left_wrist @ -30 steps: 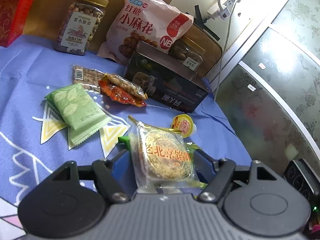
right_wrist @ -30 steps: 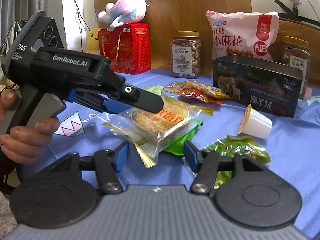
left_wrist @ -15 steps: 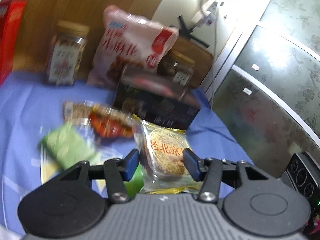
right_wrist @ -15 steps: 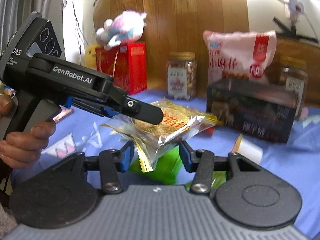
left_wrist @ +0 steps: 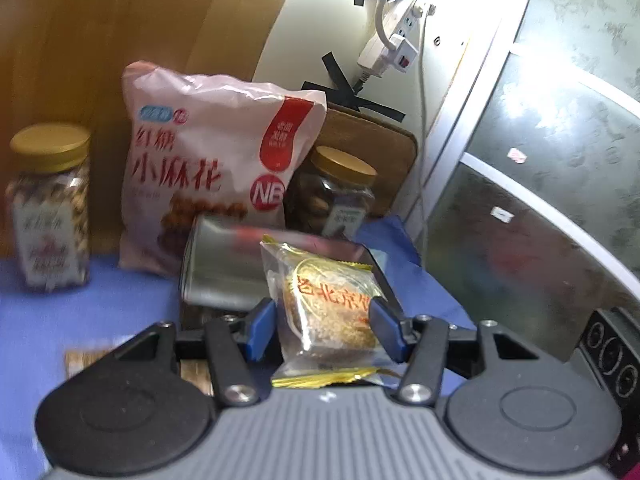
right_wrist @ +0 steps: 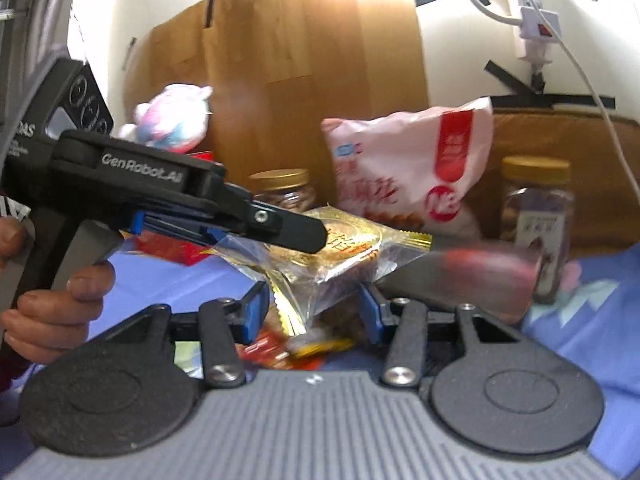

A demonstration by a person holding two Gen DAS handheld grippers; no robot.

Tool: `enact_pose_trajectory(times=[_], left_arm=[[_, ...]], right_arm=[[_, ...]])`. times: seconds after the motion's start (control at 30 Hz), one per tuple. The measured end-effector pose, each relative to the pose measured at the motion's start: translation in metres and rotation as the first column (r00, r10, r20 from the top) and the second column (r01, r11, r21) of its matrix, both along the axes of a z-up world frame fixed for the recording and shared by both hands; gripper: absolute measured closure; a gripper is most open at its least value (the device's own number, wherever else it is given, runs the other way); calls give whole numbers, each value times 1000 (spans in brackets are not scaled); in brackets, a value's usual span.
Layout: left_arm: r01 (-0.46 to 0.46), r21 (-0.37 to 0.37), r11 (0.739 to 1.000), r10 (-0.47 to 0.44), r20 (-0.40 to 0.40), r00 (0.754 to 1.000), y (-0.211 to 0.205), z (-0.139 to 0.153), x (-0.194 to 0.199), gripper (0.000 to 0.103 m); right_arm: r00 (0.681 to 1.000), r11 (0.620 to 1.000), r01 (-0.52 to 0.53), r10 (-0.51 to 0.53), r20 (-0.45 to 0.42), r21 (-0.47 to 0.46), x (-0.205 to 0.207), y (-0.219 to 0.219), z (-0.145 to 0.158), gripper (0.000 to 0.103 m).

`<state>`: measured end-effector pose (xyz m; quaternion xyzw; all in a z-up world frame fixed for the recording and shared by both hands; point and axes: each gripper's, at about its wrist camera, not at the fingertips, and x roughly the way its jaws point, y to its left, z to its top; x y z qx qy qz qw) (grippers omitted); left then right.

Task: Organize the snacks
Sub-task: 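Carry the mooncake packet into the black tin and release it, then move the left gripper back over the green biscuit packet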

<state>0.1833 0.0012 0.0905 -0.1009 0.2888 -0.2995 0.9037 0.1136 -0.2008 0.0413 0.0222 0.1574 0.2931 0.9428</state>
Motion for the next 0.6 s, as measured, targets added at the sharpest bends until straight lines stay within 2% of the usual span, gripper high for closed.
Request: enact_pose_trajectory(times=[0.23, 0.3, 0.4, 0.5, 0.6], left_arm=[[-39, 36, 999, 41, -47, 998, -26, -18, 58, 51], [-62, 48, 997, 64, -52, 997, -28, -22, 65, 51], [-78, 45, 996, 80, -38, 996, -21, -21, 62, 51], [-100, 19, 995, 100, -5, 995, -1, -14, 45, 49], [-157, 5, 988, 157, 11, 987, 33, -10, 25, 48]], right_arm=[[995, 997, 74, -73, -70, 13, 54, -9, -10, 50], [991, 993, 121, -120, -60, 14, 60, -9, -15, 50], [984, 985, 172, -172, -42, 9, 59, -13, -19, 50], [984, 984, 174, -172, -38, 41, 51, -21, -17, 50], [989, 987, 148, -147, -22, 69, 39, -23, -12, 50]])
